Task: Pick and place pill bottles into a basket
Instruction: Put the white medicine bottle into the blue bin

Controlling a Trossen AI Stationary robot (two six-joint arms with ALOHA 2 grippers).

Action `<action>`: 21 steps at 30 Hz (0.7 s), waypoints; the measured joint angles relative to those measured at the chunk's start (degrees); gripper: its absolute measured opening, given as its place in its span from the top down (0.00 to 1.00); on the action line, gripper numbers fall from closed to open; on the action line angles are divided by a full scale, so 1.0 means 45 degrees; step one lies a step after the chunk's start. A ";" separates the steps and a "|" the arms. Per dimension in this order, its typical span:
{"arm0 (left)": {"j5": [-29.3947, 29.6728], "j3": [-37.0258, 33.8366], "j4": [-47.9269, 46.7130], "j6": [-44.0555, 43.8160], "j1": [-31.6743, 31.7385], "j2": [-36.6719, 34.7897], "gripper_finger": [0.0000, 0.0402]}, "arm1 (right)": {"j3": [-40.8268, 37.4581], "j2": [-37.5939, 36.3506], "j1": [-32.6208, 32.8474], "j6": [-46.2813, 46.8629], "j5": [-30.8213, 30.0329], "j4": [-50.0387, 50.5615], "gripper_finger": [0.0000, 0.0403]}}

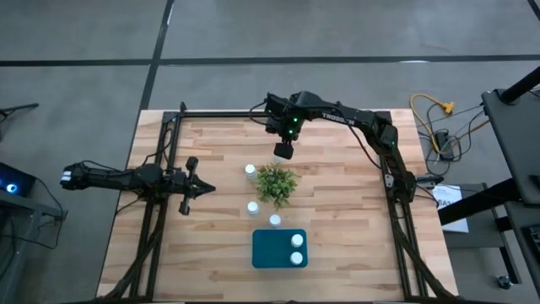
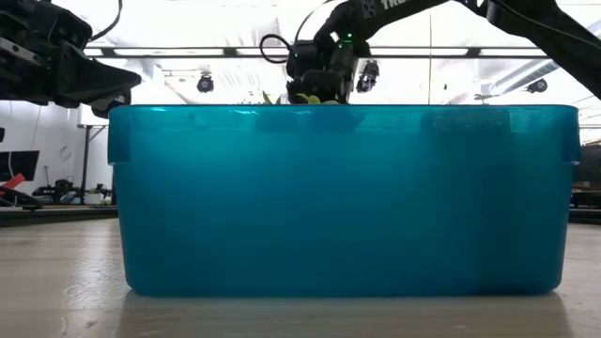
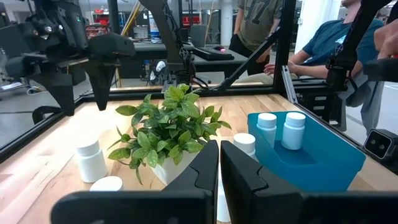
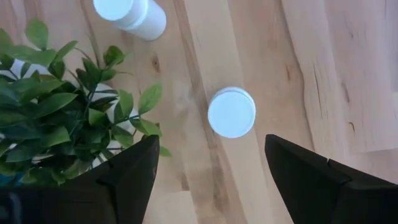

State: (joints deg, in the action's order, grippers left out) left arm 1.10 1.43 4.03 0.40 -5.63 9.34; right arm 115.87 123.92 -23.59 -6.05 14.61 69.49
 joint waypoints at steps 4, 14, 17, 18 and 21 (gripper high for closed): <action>0.0003 0.0000 0.0000 0.0000 -0.0003 0.0000 1.00 | -0.0359 0.0000 -0.0005 0.0077 0.0004 -0.0396 0.30; 0.0003 -0.0001 0.0001 0.0000 -0.0003 0.0000 1.00 | -0.1667 0.0000 -0.0005 0.0361 0.0112 -0.1491 0.30; 0.0001 -0.0002 0.0000 0.0000 -0.0003 0.0000 1.00 | -0.1974 0.0000 -0.0005 0.0433 0.0115 -0.1817 0.31; 0.0001 -0.0002 0.0001 0.0000 -0.0004 0.0000 1.00 | -0.2068 0.0000 -0.0005 0.0514 0.0149 -0.1976 0.31; 0.0004 0.0000 0.0000 0.0000 -0.0001 0.0000 1.00 | -0.2362 -0.0005 -0.0010 0.0614 0.0385 -0.2539 0.32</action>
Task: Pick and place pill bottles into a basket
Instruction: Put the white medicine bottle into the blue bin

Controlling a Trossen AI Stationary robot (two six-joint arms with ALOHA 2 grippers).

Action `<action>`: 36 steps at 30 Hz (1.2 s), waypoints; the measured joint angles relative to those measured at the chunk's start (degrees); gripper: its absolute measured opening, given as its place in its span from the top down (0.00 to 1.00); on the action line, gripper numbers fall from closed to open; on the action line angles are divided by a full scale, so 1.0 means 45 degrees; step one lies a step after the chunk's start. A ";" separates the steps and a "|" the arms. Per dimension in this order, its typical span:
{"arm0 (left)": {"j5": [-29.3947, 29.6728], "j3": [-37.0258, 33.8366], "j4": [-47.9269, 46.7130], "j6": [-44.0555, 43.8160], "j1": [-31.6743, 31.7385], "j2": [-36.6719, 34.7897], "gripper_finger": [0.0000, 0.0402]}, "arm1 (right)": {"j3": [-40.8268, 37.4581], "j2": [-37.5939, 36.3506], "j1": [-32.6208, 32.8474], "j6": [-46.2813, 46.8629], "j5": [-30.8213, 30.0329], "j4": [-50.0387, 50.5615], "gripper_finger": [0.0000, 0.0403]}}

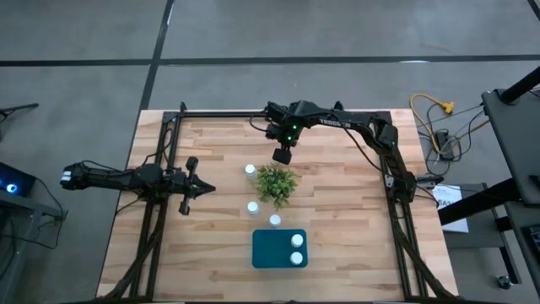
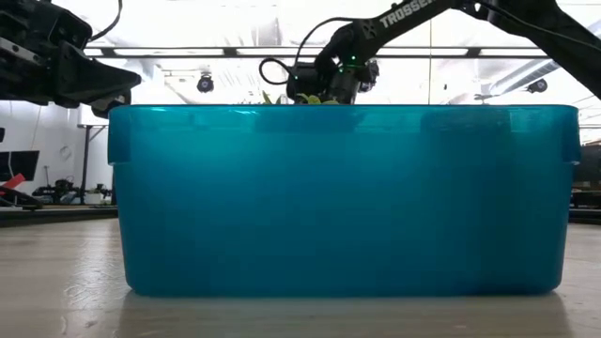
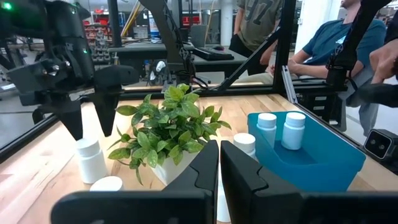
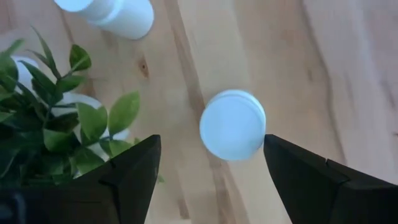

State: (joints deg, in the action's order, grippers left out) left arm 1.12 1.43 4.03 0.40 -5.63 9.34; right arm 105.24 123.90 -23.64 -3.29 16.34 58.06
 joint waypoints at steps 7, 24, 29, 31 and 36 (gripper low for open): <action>-0.0004 0.0000 0.0000 0.0002 -0.0002 0.0000 1.00 | -0.0265 -0.0002 0.0000 0.0353 0.0489 -0.0744 0.32; 0.0001 0.0000 0.0005 0.0000 0.0000 0.0000 1.00 | -0.0163 -0.0005 0.0010 0.0499 0.0659 -0.0979 0.34; -0.0004 0.0000 0.0000 0.0000 -0.0003 0.0000 1.00 | -0.0168 -0.0005 0.0000 0.0495 0.0272 -0.1001 0.34; 0.0001 0.0000 0.0005 0.0000 0.0001 0.0000 1.00 | -0.0168 -0.0005 0.0000 0.0496 0.0024 -0.0997 0.35; 0.0000 -0.0003 0.0000 0.0000 -0.0002 0.0000 1.00 | -0.0168 -0.0005 0.0000 0.0507 -0.0001 -0.0972 0.35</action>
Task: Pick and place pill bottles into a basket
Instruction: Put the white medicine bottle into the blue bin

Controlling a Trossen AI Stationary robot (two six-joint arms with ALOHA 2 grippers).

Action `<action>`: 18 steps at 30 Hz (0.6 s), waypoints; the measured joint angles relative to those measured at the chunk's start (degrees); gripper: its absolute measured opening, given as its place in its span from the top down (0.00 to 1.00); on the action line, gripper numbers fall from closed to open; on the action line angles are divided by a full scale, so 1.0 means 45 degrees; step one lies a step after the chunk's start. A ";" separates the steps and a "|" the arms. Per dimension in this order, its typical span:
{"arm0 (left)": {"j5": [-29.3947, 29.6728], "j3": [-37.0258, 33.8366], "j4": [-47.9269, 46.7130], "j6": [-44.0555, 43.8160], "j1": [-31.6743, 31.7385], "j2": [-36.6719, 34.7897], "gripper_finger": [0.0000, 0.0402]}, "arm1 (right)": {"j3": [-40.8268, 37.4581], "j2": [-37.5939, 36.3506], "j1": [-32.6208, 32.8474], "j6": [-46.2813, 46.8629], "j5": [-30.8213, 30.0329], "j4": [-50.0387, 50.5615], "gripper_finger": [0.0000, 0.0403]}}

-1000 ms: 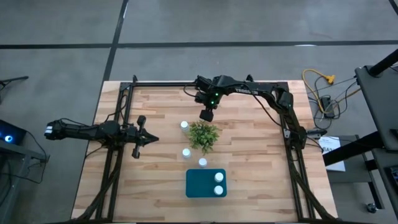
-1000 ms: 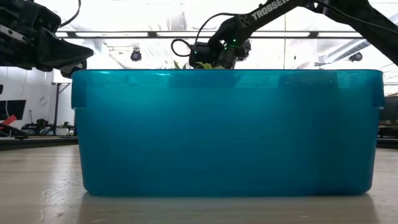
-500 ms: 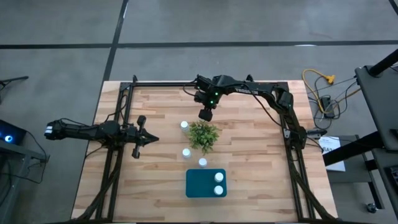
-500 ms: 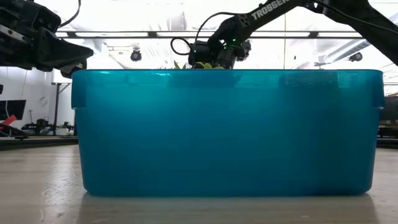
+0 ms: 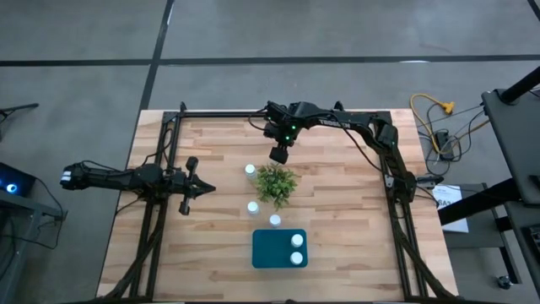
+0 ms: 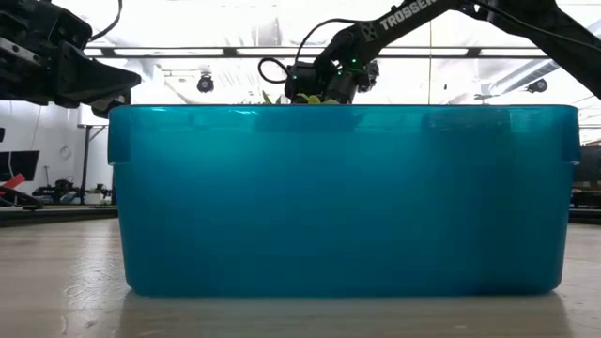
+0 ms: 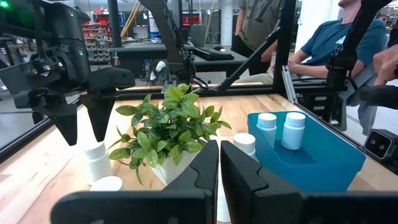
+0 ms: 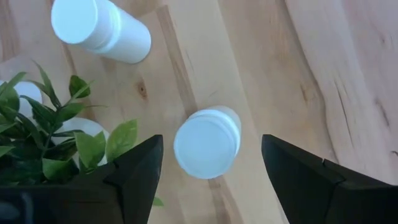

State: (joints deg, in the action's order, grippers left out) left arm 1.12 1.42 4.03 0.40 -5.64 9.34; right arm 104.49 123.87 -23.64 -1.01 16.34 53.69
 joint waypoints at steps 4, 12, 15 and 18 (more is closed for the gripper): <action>-0.0004 0.0003 0.0000 0.0000 -0.0002 0.0000 1.00 | -0.0005 0.0000 0.0039 0.0086 0.0000 -0.0010 0.35; -0.0004 0.0003 0.0000 0.0000 0.0003 0.0000 1.00 | -0.0005 0.0001 0.0026 -0.0072 -0.0686 -0.0143 0.35; 0.0000 0.0003 0.0000 0.0000 0.0003 0.0000 1.00 | -0.0005 0.0000 0.0029 0.0062 -0.0695 -0.0290 0.35; -0.0001 0.0000 0.0000 0.0000 0.0003 0.0000 1.00 | -0.0005 0.0003 0.0034 0.0077 -0.0675 -0.0564 0.35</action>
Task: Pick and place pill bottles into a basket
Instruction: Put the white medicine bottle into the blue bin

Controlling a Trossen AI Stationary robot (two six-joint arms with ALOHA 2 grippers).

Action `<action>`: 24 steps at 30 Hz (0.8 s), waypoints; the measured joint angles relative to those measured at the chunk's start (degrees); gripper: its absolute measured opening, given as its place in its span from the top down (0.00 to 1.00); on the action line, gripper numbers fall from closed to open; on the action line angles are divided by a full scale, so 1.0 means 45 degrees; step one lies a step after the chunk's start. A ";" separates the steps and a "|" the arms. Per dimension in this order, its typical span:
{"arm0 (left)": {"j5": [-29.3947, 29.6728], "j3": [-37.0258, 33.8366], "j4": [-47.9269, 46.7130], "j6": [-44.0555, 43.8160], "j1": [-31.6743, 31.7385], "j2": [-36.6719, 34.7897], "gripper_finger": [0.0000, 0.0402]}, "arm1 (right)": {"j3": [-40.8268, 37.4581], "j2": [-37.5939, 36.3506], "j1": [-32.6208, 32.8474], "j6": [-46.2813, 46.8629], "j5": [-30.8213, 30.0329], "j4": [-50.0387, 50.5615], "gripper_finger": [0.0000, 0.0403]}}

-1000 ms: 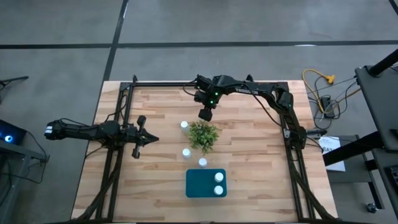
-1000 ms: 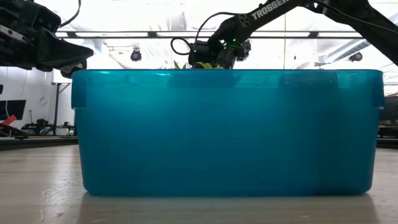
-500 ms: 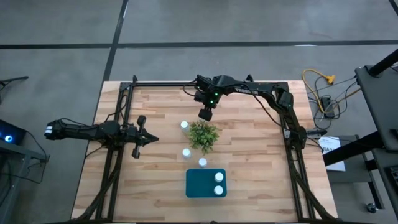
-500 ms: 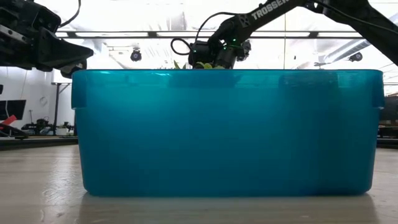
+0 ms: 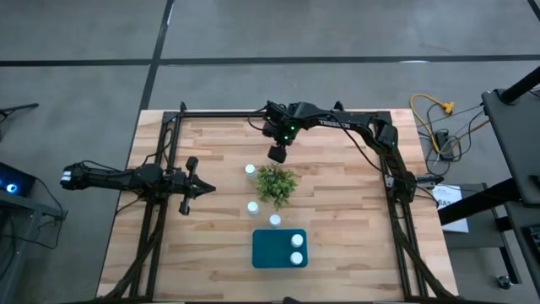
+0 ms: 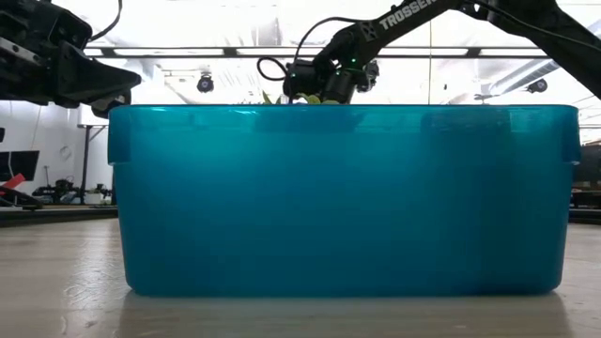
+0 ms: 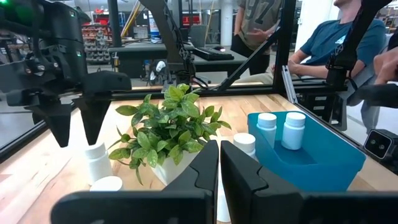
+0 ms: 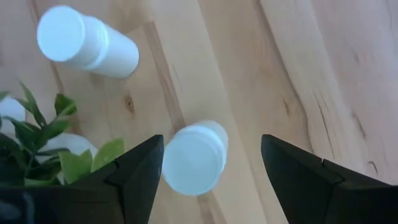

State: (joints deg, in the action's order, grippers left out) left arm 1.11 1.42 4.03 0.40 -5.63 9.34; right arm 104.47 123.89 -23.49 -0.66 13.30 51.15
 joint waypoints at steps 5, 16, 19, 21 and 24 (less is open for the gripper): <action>-0.0002 -0.0002 0.0005 0.0000 0.0000 0.0000 1.00 | 0.0000 0.0002 0.0000 -0.0133 0.0005 -0.0489 0.35; 0.0003 0.0003 0.0005 0.0000 0.0000 0.0000 1.00 | -0.0337 -0.0003 0.0103 -0.0567 0.0082 -0.0457 0.35; 0.0000 0.0003 0.0000 0.0000 -0.0002 0.0000 1.00 | -0.0757 -0.0003 0.0270 -0.0723 0.0292 -0.0493 0.35; 0.0001 0.0003 0.0003 0.0000 0.0000 0.0000 1.00 | -0.1028 -0.0003 0.0401 -0.0778 0.0295 -0.0491 0.35; 0.0001 0.0002 0.0000 0.0000 0.0000 0.0000 1.00 | -0.1228 -0.0003 0.0558 -0.0852 0.0296 -0.0566 0.35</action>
State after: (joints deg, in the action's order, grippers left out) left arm 1.12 1.43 4.03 0.40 -5.63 9.34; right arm 98.94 123.87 -20.98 -4.49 14.63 48.61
